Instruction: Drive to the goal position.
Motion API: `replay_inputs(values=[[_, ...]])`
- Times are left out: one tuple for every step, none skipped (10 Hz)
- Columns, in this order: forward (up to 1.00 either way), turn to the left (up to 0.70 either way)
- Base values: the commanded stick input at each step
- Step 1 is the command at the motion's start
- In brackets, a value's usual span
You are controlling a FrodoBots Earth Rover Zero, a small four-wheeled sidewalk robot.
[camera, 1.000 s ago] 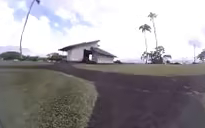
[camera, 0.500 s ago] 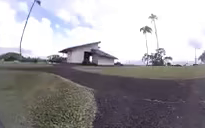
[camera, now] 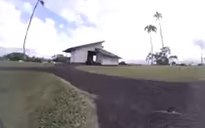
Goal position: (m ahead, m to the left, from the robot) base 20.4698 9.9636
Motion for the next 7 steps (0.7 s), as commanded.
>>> replay_inputs(values=[[0.85,0.00],[0.85,0.00],[0.85,0.00],[0.85,-0.11],[0.85,-0.16],[0.85,-0.14],[0.85,-0.06]])
